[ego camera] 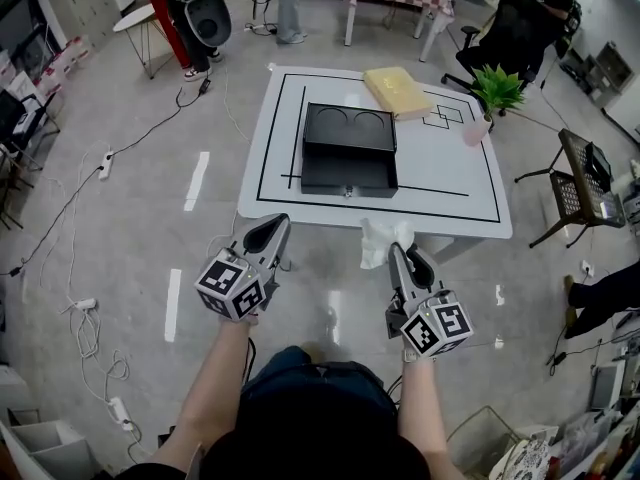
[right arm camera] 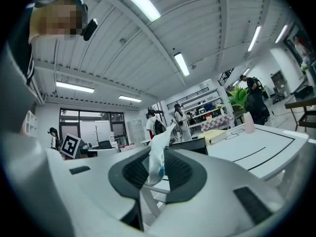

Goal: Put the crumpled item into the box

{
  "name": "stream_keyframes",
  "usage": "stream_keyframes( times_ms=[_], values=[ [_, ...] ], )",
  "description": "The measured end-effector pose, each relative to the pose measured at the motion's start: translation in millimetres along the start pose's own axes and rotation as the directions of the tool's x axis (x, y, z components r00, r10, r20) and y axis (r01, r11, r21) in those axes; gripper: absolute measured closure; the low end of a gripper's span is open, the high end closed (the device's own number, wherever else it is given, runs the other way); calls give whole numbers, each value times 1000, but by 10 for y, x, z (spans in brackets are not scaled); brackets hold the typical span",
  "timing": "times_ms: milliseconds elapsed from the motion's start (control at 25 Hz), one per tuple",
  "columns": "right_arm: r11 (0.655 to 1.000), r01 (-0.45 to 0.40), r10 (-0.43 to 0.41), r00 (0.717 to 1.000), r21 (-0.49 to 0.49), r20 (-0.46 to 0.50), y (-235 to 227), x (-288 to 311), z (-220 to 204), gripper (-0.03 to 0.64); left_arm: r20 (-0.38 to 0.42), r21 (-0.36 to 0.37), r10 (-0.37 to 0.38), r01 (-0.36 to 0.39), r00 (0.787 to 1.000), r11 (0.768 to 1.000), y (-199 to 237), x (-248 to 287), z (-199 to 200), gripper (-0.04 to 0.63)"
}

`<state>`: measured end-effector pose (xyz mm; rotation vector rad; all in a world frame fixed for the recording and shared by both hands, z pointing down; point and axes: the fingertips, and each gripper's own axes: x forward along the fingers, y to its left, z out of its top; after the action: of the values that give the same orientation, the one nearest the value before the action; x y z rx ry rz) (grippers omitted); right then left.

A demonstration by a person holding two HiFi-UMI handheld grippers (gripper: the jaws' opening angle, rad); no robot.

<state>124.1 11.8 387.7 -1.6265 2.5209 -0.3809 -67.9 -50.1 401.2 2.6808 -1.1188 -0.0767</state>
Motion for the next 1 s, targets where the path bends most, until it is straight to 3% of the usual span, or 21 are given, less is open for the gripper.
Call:
stream_keyframes(
  times_ms=[1000],
  values=[
    [998,-52,53,997,31,-63,-111,693,-155,552,-31,-30,32,-33,999,999,484,254,-118,592]
  ],
)
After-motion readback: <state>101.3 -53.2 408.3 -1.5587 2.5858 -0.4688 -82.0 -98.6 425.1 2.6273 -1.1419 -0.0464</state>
